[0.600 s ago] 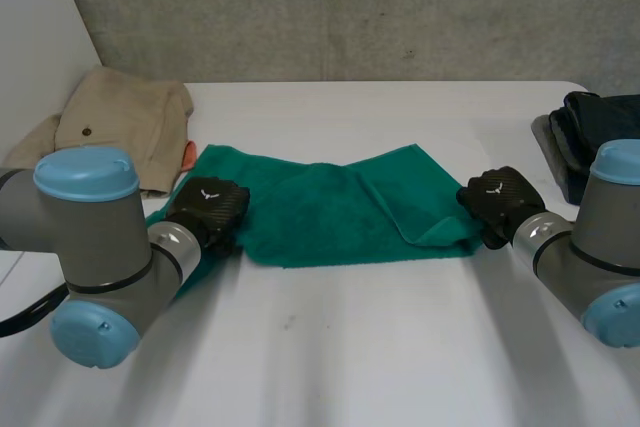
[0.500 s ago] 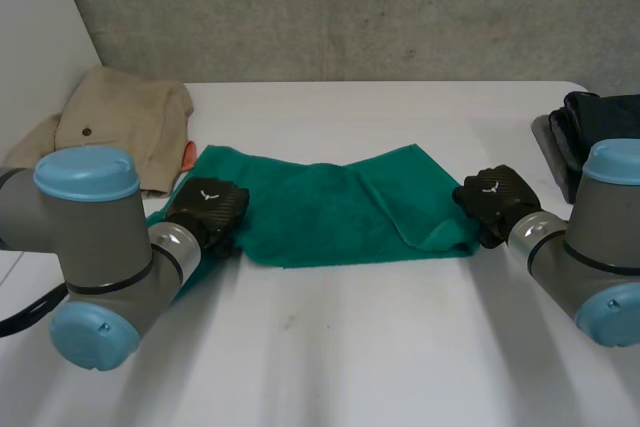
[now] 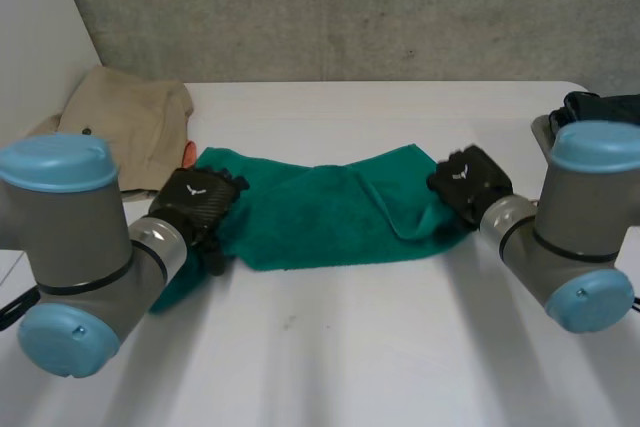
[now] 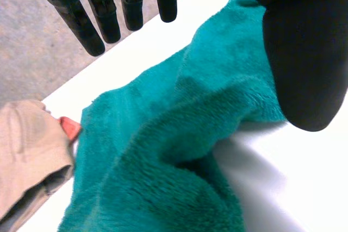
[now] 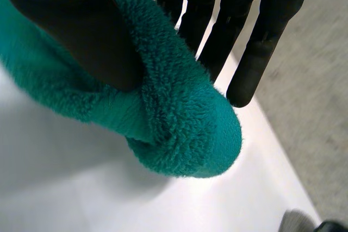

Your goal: Fold the laundry.

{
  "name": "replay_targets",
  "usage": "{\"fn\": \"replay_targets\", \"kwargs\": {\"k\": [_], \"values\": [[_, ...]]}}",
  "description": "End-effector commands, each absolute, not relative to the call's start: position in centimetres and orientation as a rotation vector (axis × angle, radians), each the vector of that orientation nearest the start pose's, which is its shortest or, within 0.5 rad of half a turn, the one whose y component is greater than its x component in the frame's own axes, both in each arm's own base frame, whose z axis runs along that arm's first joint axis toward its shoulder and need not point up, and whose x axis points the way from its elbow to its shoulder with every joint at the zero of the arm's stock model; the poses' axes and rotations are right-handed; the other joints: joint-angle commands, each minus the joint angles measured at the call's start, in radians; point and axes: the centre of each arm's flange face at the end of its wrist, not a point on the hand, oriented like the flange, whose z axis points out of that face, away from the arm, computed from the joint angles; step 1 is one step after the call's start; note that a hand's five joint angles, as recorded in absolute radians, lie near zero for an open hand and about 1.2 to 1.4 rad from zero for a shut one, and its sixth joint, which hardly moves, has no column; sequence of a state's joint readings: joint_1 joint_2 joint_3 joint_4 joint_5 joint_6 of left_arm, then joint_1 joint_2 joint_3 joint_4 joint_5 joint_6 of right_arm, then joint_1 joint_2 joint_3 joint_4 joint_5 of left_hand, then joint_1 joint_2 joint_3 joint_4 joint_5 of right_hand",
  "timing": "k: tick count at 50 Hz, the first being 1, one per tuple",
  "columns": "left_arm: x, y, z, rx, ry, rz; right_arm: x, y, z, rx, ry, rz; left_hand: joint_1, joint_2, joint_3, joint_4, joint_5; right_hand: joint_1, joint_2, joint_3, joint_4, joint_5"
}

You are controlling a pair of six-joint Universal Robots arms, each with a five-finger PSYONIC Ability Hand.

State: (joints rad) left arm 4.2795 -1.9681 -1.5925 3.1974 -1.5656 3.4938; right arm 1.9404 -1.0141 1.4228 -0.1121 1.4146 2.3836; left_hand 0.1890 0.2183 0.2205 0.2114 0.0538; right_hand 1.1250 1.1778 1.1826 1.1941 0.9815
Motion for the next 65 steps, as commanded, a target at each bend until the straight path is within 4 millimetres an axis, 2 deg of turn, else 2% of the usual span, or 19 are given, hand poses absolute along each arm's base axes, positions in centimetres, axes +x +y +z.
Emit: {"fn": "replay_targets", "kwargs": {"k": [1,5,10,18,24,27,28,29,31,34,35,38,39,42,43,47,50,56,65], "values": [[-25.0,-27.2,21.1,0.909,2.331,-1.927,28.3,-28.0,24.6,-1.347,1.947,-2.009,-0.015,-0.044,-0.046,-0.037,-0.054,0.271,0.218,0.214,0.202,0.240],[-24.8,-29.7,24.2,0.859,2.250,-2.083,28.4,-25.5,30.0,-1.224,1.805,-2.011,-0.015,-0.044,-0.046,-0.037,-0.054,0.271,0.218,0.214,0.202,0.240],[-26.3,-31.8,25.0,0.896,2.266,-2.171,28.4,-23.0,34.5,-1.133,1.637,-2.021,-0.015,-0.044,-0.046,-0.037,-0.054,0.271,0.218,0.214,0.202,0.240],[-30.8,-33.7,22.5,1.069,2.376,-2.164,28.5,-19.8,39.6,-1.044,1.407,-2.023,-0.015,-0.044,-0.046,-0.037,-0.054,0.271,0.218,0.214,0.202,0.240],[-33.8,-32.5,18.8,1.245,2.520,-2.025,28.1,-19.5,41.4,-0.962,1.353,-2.025,-0.015,-0.044,-0.046,-0.037,-0.054,0.271,0.218,0.214,0.202,0.240],[-34.6,-31.2,17.3,1.339,2.594,-1.928,27.6,-21.3,41.8,-0.901,1.366,-2.071,0.483,0.454,0.452,0.461,0.444,0.271,0.218,0.214,0.202,0.240],[-34.7,-30.9,17.2,1.356,2.602,-1.906,27.5,-22.2,41.8,-0.882,1.380,-2.091,1.020,0.991,0.989,0.998,0.981,0.271,0.218,0.214,0.202,0.240],[-34.7,-30.9,17.2,1.356,2.597,-1.904,27.4,-22.8,41.7,-0.869,1.395,-2.105,1.205,1.176,1.174,1.183,1.166,0.271,0.218,0.214,0.202,0.240],[-34.6,-31.5,17.8,1.317,2.552,-1.942,27.3,-23.9,41.5,-0.852,1.422,-2.118,1.207,1.178,1.176,1.185,1.168,0.271,0.218,0.214,0.202,0.240],[-33.6,-34.0,20.8,1.080,2.364,-2.107,26.9,-26.1,40.9,-0.820,1.480,-2.150,1.207,1.178,1.176,1.185,1.168,0.271,0.218,0.214,0.202,0.240],[-33.0,-35.0,23.0,0.930,2.254,-2.202,26.8,-27.2,40.7,-0.802,1.502,-2.173,1.207,1.178,1.176,1.185,1.168,0.271,0.218,0.214,0.202,0.240],[-32.4,-35.8,27.1,0.734,2.073,-2.369,26.6,-28.7,40.4,-0.774,1.535,-2.212,1.207,1.178,1.176,1.185,1.168,0.271,0.218,0.214,0.202,0.240],[-32.3,-35.7,30.1,0.655,1.956,-2.492,26.3,-29.7,40.5,-0.748,1.547,-2.256,1.207,1.178,1.176,1.185,1.168,0.271,0.218,0.214,0.202,0.240],[-32.4,-34.8,33.8,0.620,1.791,-2.654,25.9,-31.5,40.7,-0.686,1.568,-2.327,1.207,1.178,1.176,1.185,1.168,0.271,0.218,0.214,0.202,0.240],[-32.4,-33.8,36.3,0.601,1.682,-2.749,25.7,-32.5,40.7,-0.645,1.580,-2.367,1.207,1.178,1.176,1.185,1.168,0.271,0.218,0.214,0.202,0.240],[-31.9,-31.7,39.9,0.543,1.493,-2.845,25.6,-34.1,40.6,-0.593,1.582,-2.435,1.207,1.178,1.176,1.185,1.168,0.271,0.218,0.214,0.202,0.240],[-30.8,-30.4,41.2,0.498,1.402,-2.824,25.6,-34.7,40.1,-0.593,1.573,-2.463,1.207,1.178,1.176,1.185,1.168,0.271,0.218,0.214,0.202,0.240],[-29.1,-29.6,37.7,0.553,1.465,-2.661,25.3,-35.6,37.4,-0.591,1.635,-2.423,1.207,1.178,1.176,1.185,1.168,0.271,0.218,0.214,0.202,0.240],[-29.4,-25.5,23.2,0.884,1.942,-2.340,24.7,-35.4,26.2,-0.710,1.921,-2.150,1.207,1.178,1.176,1.185,1.168,0.271,0.218,0.214,0.202,0.240]]}}
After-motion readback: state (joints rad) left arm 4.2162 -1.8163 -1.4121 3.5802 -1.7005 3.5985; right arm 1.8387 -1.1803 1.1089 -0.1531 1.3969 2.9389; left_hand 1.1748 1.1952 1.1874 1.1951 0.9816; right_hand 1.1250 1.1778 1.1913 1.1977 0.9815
